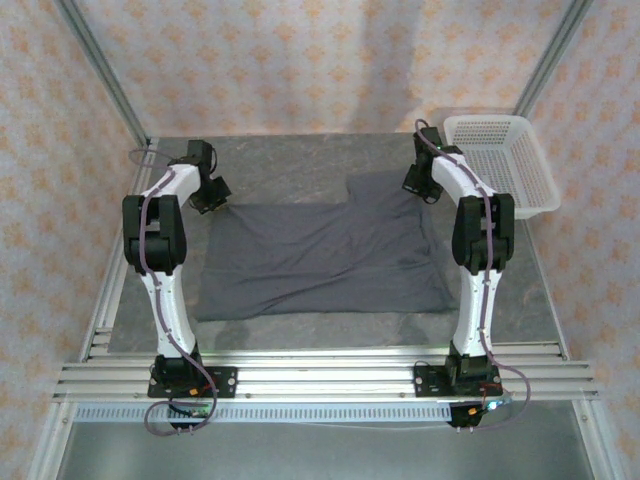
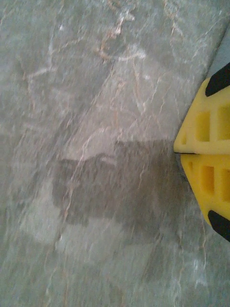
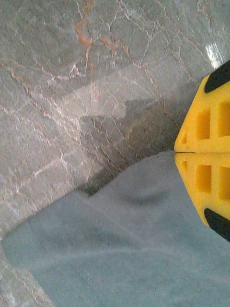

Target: Fold the inside-out t-shirt

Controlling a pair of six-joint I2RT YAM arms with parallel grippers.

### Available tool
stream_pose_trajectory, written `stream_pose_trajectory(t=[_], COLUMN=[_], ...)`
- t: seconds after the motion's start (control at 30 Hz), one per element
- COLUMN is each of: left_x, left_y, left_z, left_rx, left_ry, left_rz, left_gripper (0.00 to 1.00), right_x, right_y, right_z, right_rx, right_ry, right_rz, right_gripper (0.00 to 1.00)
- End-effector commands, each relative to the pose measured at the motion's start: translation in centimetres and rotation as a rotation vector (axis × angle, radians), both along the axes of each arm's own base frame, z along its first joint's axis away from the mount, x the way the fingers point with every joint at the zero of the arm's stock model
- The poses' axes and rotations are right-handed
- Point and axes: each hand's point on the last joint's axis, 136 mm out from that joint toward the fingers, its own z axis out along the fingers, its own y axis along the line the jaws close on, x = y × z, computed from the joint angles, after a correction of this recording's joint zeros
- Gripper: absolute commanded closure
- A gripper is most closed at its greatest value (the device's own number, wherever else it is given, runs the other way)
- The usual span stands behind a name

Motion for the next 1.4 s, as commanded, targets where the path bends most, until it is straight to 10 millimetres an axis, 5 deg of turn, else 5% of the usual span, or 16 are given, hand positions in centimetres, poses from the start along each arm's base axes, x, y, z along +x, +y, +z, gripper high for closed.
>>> stream_pose_trajectory(t=[0.0,0.17,0.47,0.6,0.83,0.97,1.17,1.37], left_x=[-2.4,-2.8,-4.0,-6.8,-13.3,-14.8,-15.1,-18.5], left_y=[2.7,2.5,1.8,1.6,1.3,1.8,1.9,1.8], left_z=[0.9,1.2,4.7,5.8,3.6,4.0,7.6,7.7], left_rx=[0.046,0.022,-0.01,-0.001,-0.013,0.029,0.031,0.043], left_ry=[0.044,0.02,-0.047,-0.059,-0.016,-0.009,-0.082,-0.097], left_rz=[0.067,0.09,0.095,0.113,0.253,0.267,0.28,0.326], left_gripper=[1.0,1.0,1.0,1.0,1.0,1.0,1.0,1.0], right_x=[-1.0,-1.2,-1.4,-3.7,-8.6,-9.2,-10.1,-14.4], right_y=[-1.8,-1.3,-1.3,-1.9,-3.0,-3.0,-3.1,-2.5], right_z=[0.5,0.2,4.9,4.4,1.0,1.8,5.7,2.2], right_rx=[-0.039,-0.003,-0.002,-0.016,-0.06,-0.061,-0.05,0.02], right_ry=[-0.001,0.007,-0.074,-0.065,0.016,0.02,-0.05,-0.005], right_rz=[-0.045,-0.047,-0.039,-0.061,-0.1,-0.093,-0.097,-0.137], right_gripper=[1.0,1.0,1.0,1.0,1.0,1.0,1.0,1.0])
